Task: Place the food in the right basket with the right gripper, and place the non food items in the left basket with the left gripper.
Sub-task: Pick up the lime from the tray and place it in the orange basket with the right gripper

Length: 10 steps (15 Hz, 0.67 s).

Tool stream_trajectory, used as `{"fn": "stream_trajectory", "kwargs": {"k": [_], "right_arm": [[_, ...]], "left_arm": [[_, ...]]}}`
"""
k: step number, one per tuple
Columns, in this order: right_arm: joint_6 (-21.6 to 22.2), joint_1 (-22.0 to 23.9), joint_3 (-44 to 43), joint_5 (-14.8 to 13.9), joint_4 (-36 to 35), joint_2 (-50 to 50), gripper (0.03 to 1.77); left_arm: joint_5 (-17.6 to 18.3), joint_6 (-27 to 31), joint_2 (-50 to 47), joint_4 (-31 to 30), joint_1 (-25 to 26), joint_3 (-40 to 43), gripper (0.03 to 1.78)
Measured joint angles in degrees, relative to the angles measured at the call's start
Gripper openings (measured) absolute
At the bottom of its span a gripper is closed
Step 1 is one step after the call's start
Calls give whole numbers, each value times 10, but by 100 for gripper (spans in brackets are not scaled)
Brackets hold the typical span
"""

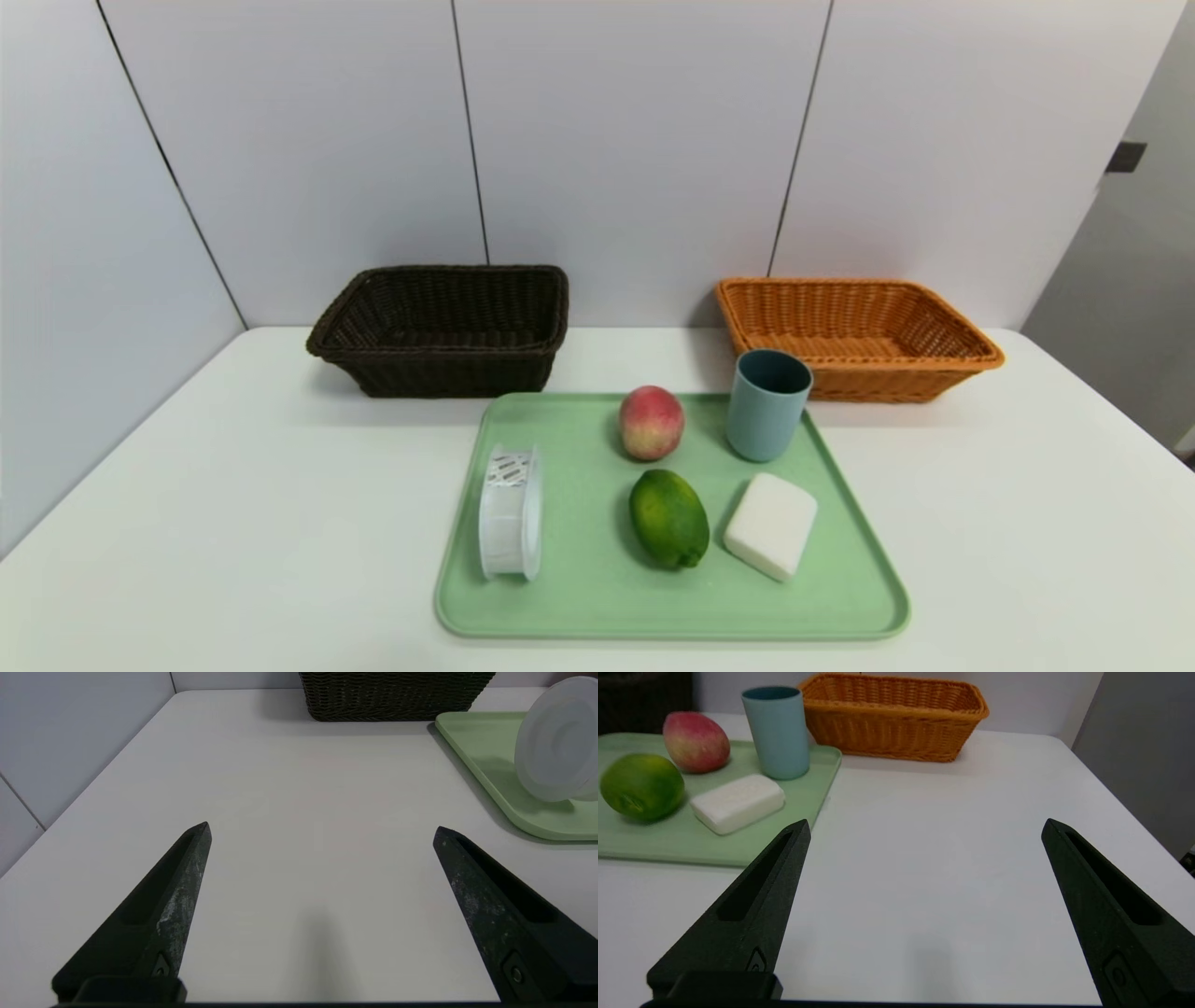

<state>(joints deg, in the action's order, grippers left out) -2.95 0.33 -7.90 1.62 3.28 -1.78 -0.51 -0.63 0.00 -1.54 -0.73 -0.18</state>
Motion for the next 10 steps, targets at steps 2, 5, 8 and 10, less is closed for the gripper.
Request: {"fn": "stream_trajectory", "kwargs": {"k": [2,5,8,10], "right_arm": [[39,-2,-93,9,37,-49,171],[104,-5,-250,27,97,-166,171],[140,-6,-411,54,166,-300,171],[149,-8,-507,81,223,-385,171]], "left_arm": [[-4,10,3,37,0,-52,169],[-6,15,40,170,0,-212,169],[-4,14,141,337,0,-395,169],[0,7,233,410,0,-497,169]]}}
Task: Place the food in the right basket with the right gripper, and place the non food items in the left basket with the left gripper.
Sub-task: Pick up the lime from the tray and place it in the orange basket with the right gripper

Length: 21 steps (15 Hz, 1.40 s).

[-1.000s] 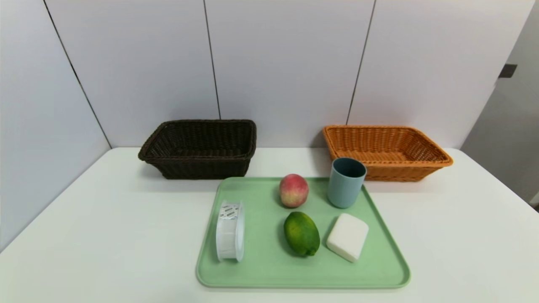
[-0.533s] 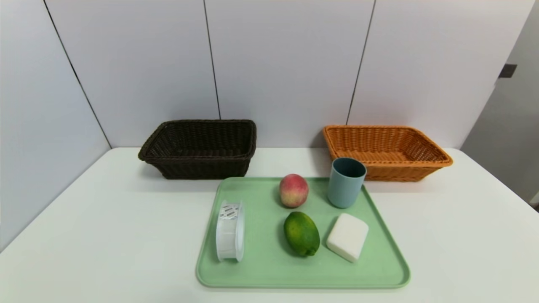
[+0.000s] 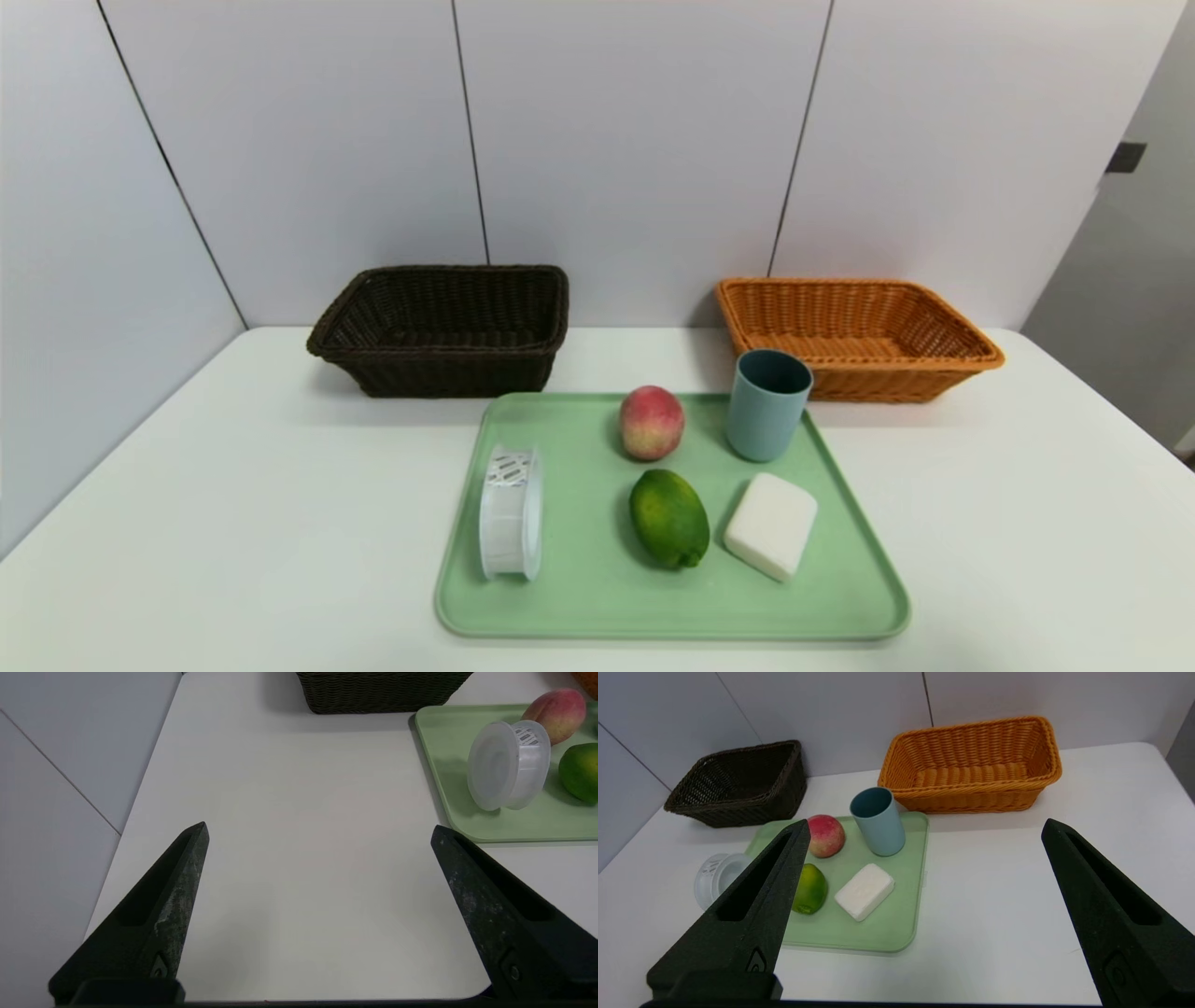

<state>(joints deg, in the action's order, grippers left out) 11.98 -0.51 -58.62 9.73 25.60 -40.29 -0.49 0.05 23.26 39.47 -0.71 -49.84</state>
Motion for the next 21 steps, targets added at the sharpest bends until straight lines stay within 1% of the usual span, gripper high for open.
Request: {"fn": "stream_trajectory", "kwargs": {"k": [2,3,5,7,8,9,10,11,13,14,15,16,19,21], "right_arm": [[10,-13,-73,19,64,-82,171],[22,-30,-96,23,88,-118,171],[63,-88,-125,26,105,-184,171],[112,-163,-147,25,110,-237,171],[131,-202,-155,18,111,-258,171],[144,-245,-161,0,112,-278,171],[153,-291,-166,-27,112,-299,171],[159,-333,-169,-64,111,-325,171],[163,-394,-183,-139,105,-383,171],[164,-417,-195,-161,105,-410,171],[164,-435,-208,-171,107,-435,171],[164,-451,-222,-175,108,-461,171],[166,-488,-262,-177,136,-523,171],[179,-512,-296,-178,175,-563,171]], "left_arm": [[5,-9,89,29,0,-69,169],[9,-22,134,34,-1,-92,169],[37,-58,209,24,-4,-117,169],[59,-118,273,-20,-15,-129,169],[61,-143,297,-40,-26,-133,169],[62,-159,316,-43,-41,-137,169],[62,-164,331,-33,-57,-141,169],[64,-165,342,-17,-72,-144,169],[65,-165,361,22,-102,-155,169],[64,-163,369,34,-109,-162,169],[62,-161,377,30,-114,-166,169],[62,-157,383,19,-117,-166,169],[62,-148,389,-31,-121,-154,169],[62,-151,395,-38,-122,-155,169]]}}
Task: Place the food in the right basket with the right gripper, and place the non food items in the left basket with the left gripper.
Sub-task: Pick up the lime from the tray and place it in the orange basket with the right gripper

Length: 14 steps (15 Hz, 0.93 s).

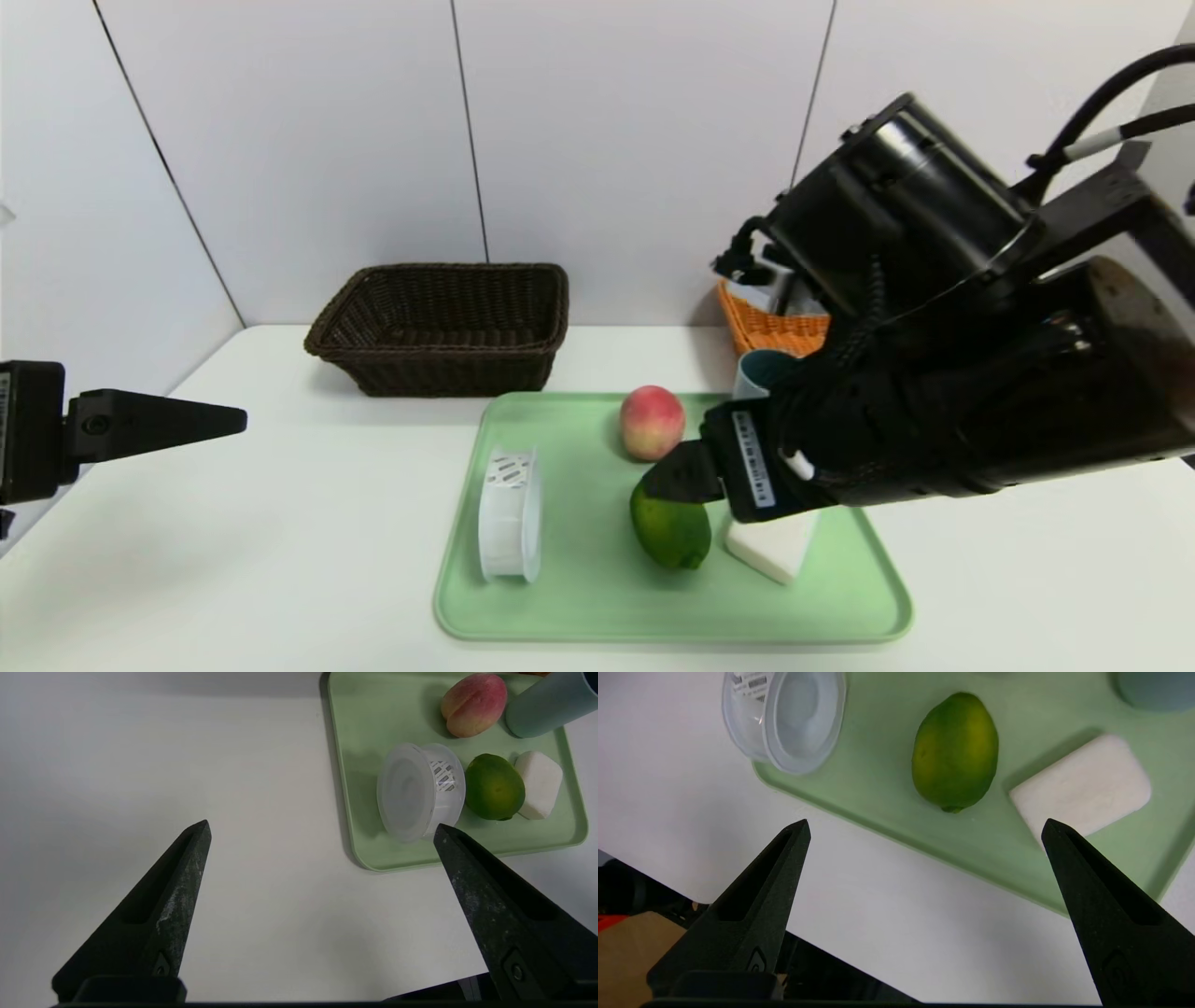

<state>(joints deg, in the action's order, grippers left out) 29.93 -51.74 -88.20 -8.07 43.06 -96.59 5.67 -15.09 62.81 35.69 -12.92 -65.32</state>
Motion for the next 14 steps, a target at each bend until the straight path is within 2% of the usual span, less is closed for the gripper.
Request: {"fn": "stream_trajectory", "kwargs": {"k": [3,7,10,14], "right_arm": [[39,-24,-50,-2,38,-62,171],[75,-17,-76,-27,39,-119,171],[76,-3,-84,-64,40,-148,171],[76,10,-99,-69,40,-179,171]], "left_arm": [[0,-1,8,-1,0,-1,169],[-1,-1,12,1,0,-1,169],[-1,-1,14,1,0,-1,169],[0,-1,16,1,0,-1,169]]}}
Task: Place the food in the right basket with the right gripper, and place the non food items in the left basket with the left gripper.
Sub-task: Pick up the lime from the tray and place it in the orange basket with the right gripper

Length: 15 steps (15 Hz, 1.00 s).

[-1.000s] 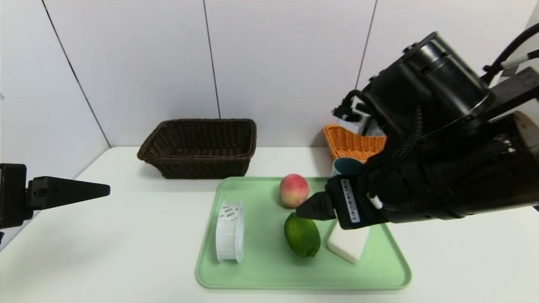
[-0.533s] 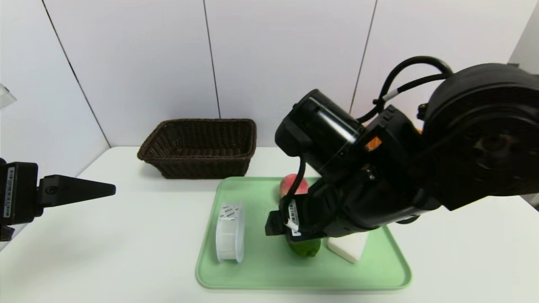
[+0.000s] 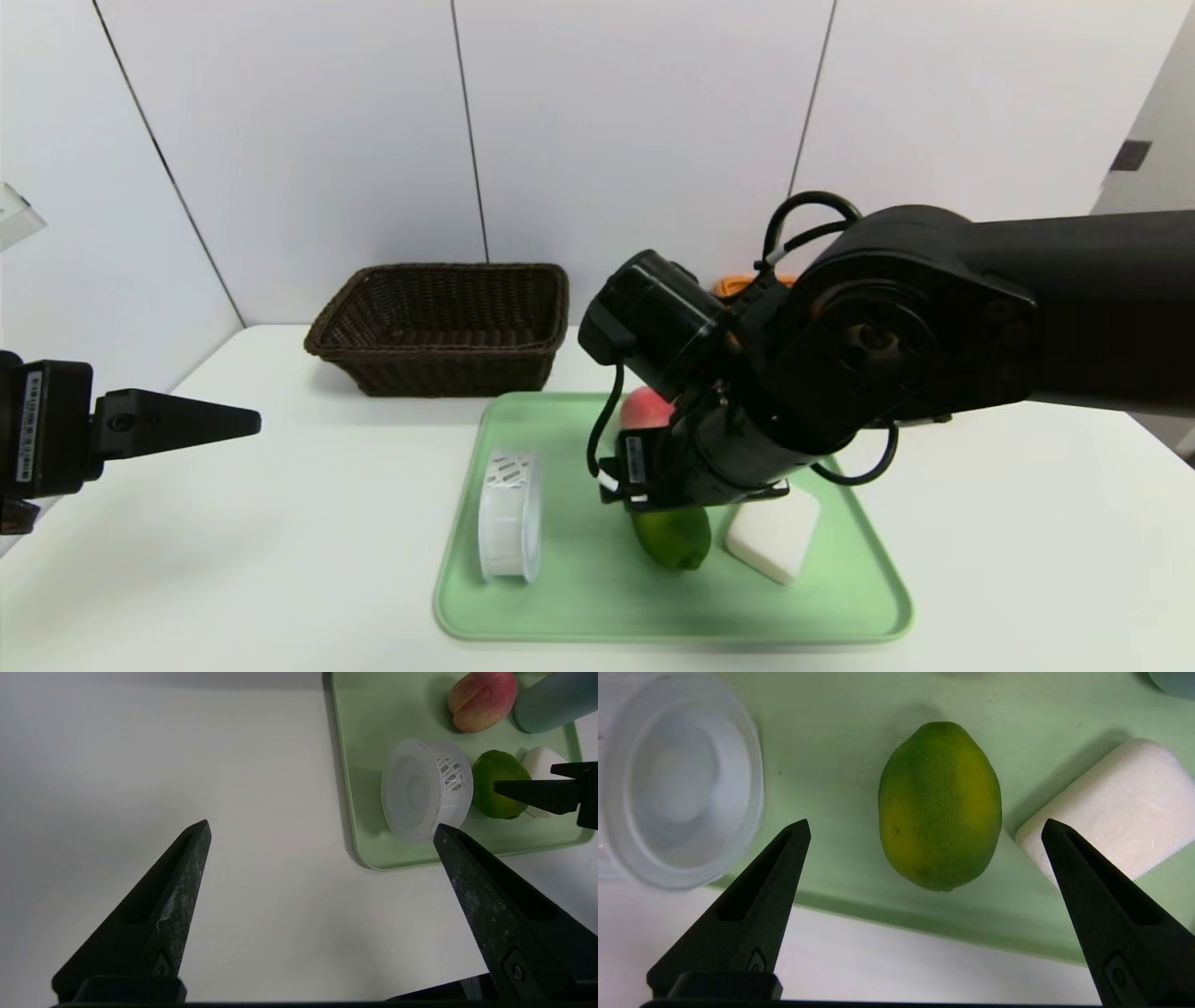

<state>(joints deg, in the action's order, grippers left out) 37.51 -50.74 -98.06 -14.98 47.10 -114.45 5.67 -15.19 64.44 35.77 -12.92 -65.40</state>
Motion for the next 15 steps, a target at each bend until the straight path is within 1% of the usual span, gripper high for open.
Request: {"fn": "stream_trajectory", "kwargs": {"k": [7,10,13,14,15], "right_arm": [[0,22,-23,6,0,-63,171],[1,23,-25,10,4,-77,171],[2,23,-26,17,11,-82,121],[4,23,-26,24,11,-84,108],[7,23,-26,25,11,-84,103]], "left_arm": [[0,0,2,2,0,-1,169],[-1,0,4,2,0,0,169],[-1,-1,5,3,0,2,169],[-1,-2,5,3,1,2,169],[-1,-4,4,3,1,3,169]]}}
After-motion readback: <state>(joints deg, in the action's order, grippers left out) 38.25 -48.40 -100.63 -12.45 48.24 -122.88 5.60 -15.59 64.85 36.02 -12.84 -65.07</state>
